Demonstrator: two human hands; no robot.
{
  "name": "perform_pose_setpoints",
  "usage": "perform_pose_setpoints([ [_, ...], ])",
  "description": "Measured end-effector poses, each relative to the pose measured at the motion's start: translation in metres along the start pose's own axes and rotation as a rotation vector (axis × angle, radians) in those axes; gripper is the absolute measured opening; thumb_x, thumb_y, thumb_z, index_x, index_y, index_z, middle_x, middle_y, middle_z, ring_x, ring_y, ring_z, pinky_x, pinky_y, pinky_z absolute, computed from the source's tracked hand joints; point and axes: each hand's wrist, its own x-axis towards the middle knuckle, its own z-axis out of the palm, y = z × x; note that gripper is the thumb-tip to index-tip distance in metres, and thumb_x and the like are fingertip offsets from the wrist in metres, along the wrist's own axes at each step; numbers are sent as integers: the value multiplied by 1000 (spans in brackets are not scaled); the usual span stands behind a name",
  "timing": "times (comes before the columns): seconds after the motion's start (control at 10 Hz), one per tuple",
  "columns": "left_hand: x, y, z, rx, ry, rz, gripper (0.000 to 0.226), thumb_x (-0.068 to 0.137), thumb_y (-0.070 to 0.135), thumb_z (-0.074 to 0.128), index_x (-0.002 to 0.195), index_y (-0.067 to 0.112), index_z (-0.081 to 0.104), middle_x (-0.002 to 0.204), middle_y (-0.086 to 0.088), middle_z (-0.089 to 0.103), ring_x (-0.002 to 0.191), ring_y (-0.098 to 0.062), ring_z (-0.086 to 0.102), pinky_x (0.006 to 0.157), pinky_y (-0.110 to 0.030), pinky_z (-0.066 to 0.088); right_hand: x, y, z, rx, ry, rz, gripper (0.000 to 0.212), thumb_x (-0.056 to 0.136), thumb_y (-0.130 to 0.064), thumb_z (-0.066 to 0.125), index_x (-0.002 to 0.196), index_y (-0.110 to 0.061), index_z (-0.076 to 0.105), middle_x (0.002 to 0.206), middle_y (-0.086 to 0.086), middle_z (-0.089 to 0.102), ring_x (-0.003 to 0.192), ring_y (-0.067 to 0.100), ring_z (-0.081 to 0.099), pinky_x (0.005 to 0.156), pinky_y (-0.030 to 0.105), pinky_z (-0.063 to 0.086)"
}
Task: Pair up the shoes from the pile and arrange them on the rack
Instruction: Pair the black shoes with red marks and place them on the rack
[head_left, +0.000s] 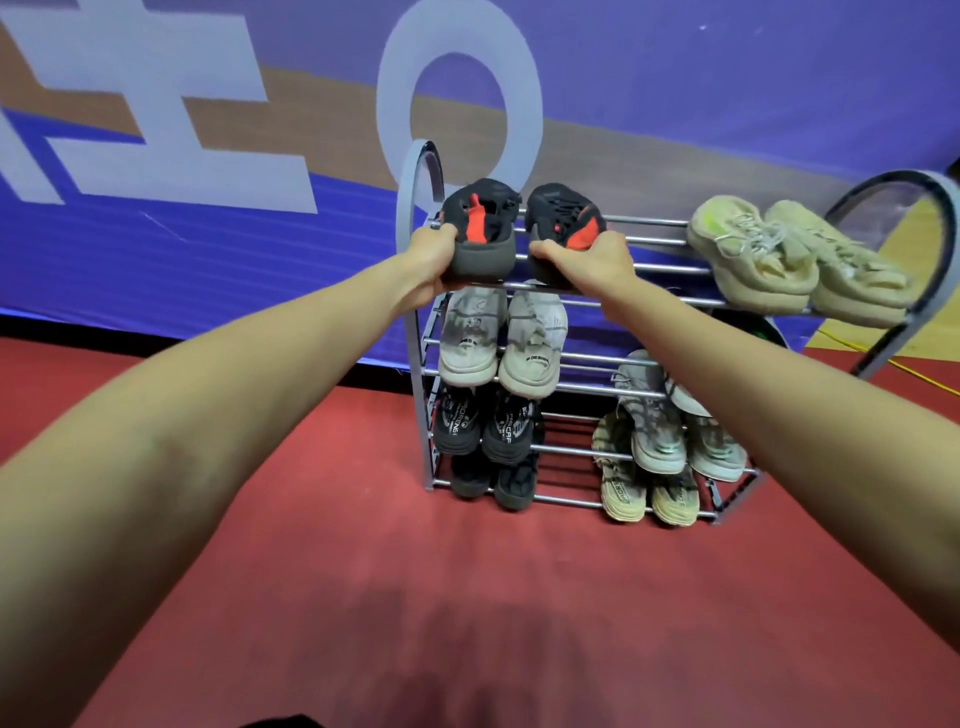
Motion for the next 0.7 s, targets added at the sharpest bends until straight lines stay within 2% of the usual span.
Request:
perform_pose_setpoints([
  [0.1, 4, -3, 2, 21, 73, 39, 23, 97, 22, 40, 106, 4, 52, 102, -14, 59, 95, -30, 63, 83, -50, 57, -11, 0, -5, 34, -81, -40, 49, 59, -42, 80, 93, -8, 69, 85, 1, 67, 77, 15, 62, 75, 35, 54],
  [0.2, 6, -10, 10, 118, 186, 93, 24, 91, 24, 41, 98, 5, 55, 96, -14, 57, 100, -35, 64, 81, -52, 57, -14, 6, -11, 35, -130, -84, 41, 67, -31, 81, 98, -6, 70, 83, 1, 68, 73, 15, 62, 62, 27, 49],
  [0.3, 1, -16, 17, 323, 297, 170, 33, 89, 25, 40, 96, 0, 60, 96, -20, 63, 97, -40, 65, 81, -50, 57, -15, 13, -13, 2, -137, -117, 46, 68, -35, 79, 97, 0, 68, 81, 7, 68, 65, 18, 59, 58, 31, 50],
  [0.4, -8, -16, 19, 607, 444, 244, 34, 89, 17, 40, 100, -7, 61, 105, -27, 65, 97, -42, 63, 74, -44, 51, -12, 22, -13, -39, -155, -168, 50, 68, -41, 76, 97, -2, 69, 91, 13, 73, 73, 22, 67, 69, 39, 59],
  [0.5, -8, -16, 17, 851, 479, 268, 31, 88, 13, 38, 96, -5, 61, 98, -22, 62, 95, -41, 61, 63, -38, 38, -8, 25, -21, -96, -220, -155, 70, 55, -56, 71, 103, -6, 65, 97, 10, 71, 78, 20, 67, 70, 38, 60],
  [0.6, -11, -2, 25, 909, 510, 213, 33, 89, 11, 35, 104, -5, 59, 107, -21, 61, 102, -42, 59, 68, -41, 42, -9, 14, -39, -128, -290, -148, 67, 58, -48, 71, 109, -5, 61, 101, 8, 69, 89, 22, 66, 80, 37, 57],
  [0.7, -28, 27, 41, 933, 560, 130, 36, 90, 15, 37, 119, 0, 51, 127, -20, 52, 120, -39, 48, 93, -48, 42, -18, -9, -74, -252, -302, -131, 48, 82, -21, 65, 122, 2, 51, 117, 12, 61, 108, 25, 58, 86, 30, 44],
])
